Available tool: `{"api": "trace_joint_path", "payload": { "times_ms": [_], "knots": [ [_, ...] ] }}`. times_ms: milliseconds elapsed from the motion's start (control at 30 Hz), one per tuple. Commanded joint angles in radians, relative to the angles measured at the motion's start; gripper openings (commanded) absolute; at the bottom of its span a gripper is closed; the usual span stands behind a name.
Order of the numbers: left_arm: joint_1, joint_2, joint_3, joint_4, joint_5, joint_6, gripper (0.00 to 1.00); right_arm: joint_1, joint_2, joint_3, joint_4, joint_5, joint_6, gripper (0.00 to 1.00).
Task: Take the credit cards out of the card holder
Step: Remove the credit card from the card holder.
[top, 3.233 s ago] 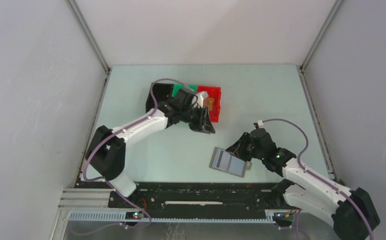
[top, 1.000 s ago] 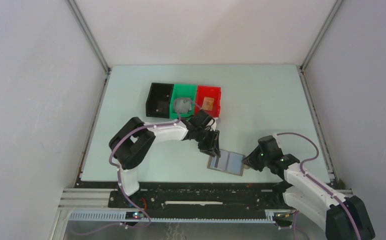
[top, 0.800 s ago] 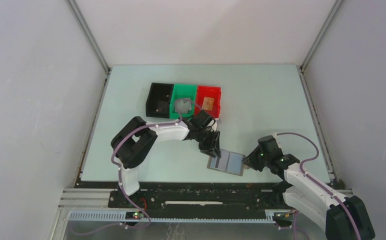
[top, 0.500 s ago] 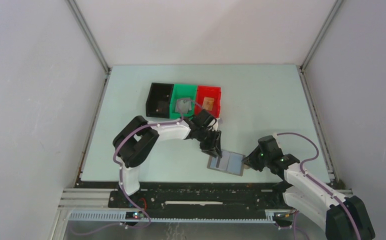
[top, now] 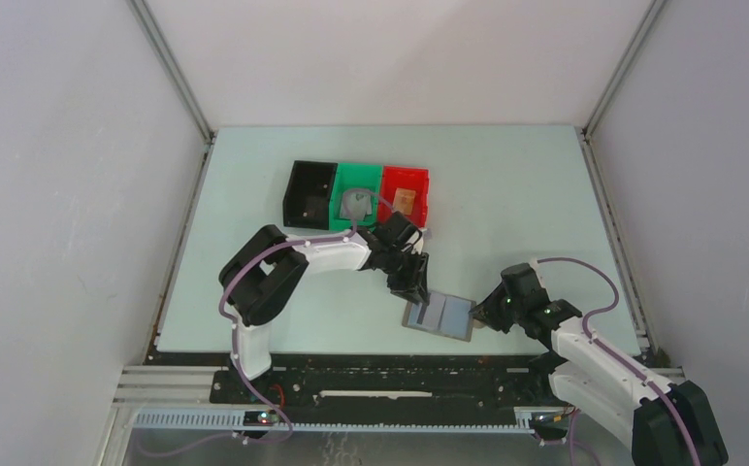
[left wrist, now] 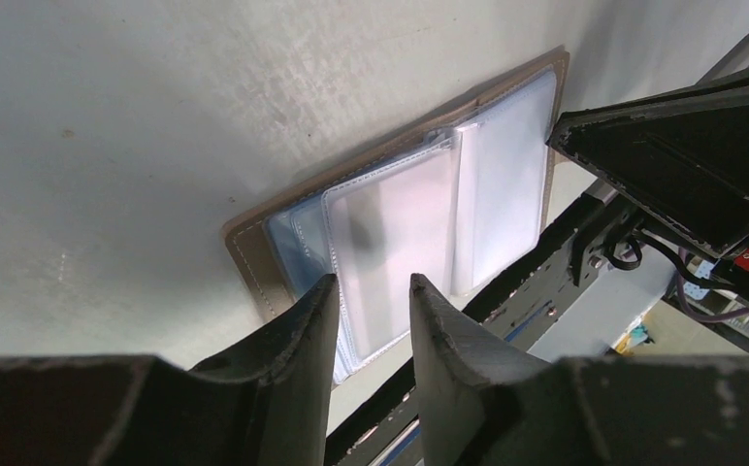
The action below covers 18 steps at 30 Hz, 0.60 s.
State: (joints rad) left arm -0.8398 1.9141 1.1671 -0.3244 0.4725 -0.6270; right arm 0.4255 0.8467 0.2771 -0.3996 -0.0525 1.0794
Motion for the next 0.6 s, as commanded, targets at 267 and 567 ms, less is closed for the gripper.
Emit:
{"api": "trace_joint_path", "payload": {
  "times_ms": [267,567],
  "knots": [
    [-0.019,-0.031,0.055,-0.086,-0.105,0.085,0.37,0.002,0.016,-0.016,0.004,-0.004,-0.014,0.26],
    [-0.024,0.011,0.072,-0.067,0.004,0.080,0.38,0.002,0.023,-0.012,0.013,-0.006,-0.014,0.26]
  ]
}}
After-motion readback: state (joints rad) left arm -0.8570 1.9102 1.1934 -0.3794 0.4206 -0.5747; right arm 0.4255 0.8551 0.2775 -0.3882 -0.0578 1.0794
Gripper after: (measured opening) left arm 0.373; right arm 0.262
